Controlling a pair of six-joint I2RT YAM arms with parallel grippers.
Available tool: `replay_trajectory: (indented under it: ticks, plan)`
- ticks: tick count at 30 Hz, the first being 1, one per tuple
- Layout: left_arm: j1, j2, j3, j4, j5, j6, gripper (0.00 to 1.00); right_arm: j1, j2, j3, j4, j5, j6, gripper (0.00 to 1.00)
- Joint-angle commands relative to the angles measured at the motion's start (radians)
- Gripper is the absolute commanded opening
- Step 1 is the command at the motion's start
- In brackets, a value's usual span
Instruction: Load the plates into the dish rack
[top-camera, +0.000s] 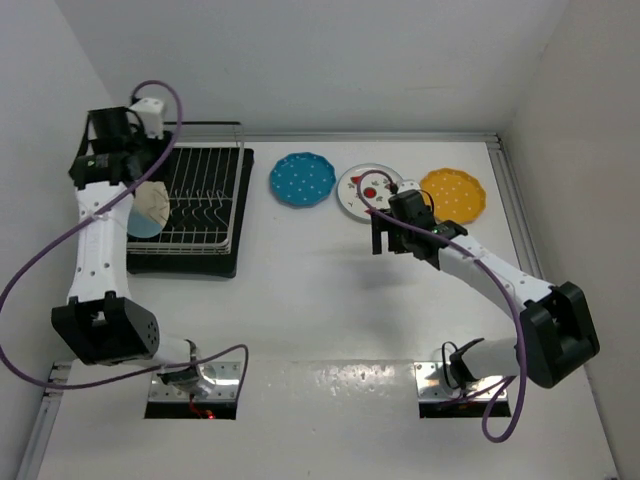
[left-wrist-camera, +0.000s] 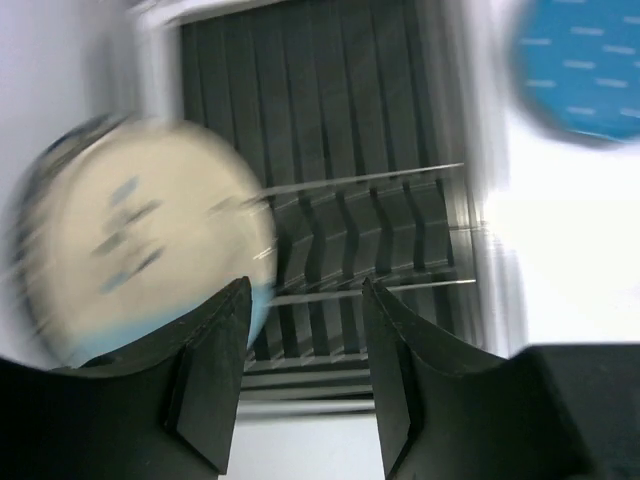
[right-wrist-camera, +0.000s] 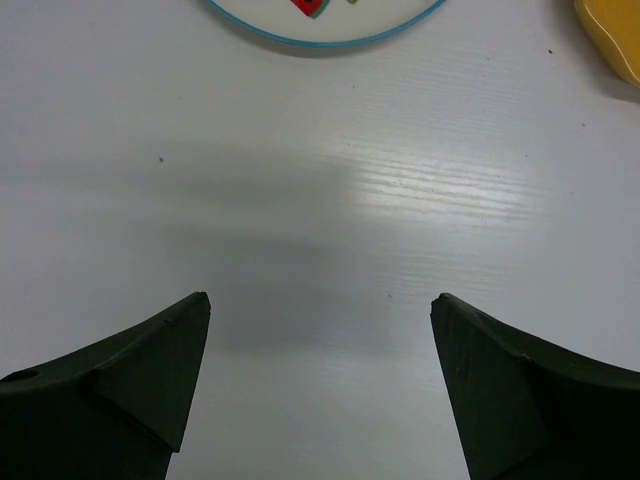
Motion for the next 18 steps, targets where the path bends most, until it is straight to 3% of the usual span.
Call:
replay_trajectory:
  ticks: [1,3,7,11,13,17,18]
  plan:
    - [-0.195,0.047,0.037,-0.025,0.084,0.017,0.53,-0.035,-0.018,0.041,0.063,-0.074,0.075,0.91]
    - [-0.324,0.095,0.048,-0.025,0.098,0.017,0.54,-0.062,-0.036,0.029,0.099,-0.124,0.12,0.91]
    - [-0.462,0.207,0.069,0.05,0.078,-0.02,0.57,-0.102,-0.053,-0.001,0.098,-0.129,0.144,0.91]
    - [-0.532,0.331,0.106,0.16,0.052,-0.08,0.57,-0.127,-0.077,-0.027,0.063,-0.061,0.181,0.89]
    - [-0.551,0.387,0.149,0.187,0.026,-0.119,0.58,-0.154,-0.099,-0.051,0.069,-0.034,0.21,0.85]
    - [-0.552,0.491,0.218,0.187,0.06,-0.158,0.58,-0.225,-0.099,-0.085,0.177,-0.033,0.232,0.56]
    - [-0.542,0.5,0.229,0.187,0.072,-0.172,0.58,-0.24,-0.088,-0.079,0.185,-0.051,0.238,0.56]
